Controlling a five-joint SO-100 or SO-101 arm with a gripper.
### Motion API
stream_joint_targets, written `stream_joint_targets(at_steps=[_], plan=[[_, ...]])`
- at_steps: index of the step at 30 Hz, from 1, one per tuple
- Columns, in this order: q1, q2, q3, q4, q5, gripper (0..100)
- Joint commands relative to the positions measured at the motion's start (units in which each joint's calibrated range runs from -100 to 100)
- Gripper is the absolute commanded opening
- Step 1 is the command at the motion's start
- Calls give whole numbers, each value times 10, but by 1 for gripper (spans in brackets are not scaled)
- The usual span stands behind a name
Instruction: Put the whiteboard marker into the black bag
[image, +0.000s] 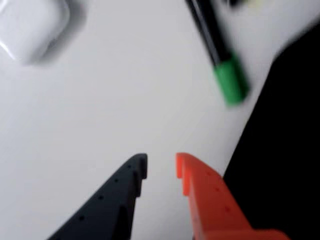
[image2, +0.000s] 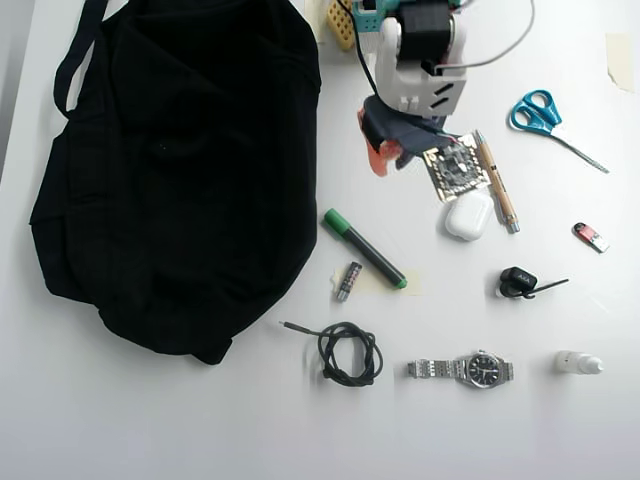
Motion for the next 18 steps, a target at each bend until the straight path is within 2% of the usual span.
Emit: stream_joint_targets(at_steps=[1, 8, 14, 18], plan=[[-10, 72, -134, 14, 18, 10], [-22, 148, -168, 4, 11, 28], [-39, 223, -193, -57, 1, 33], [-53, 275, -243, -59, -6, 35]])
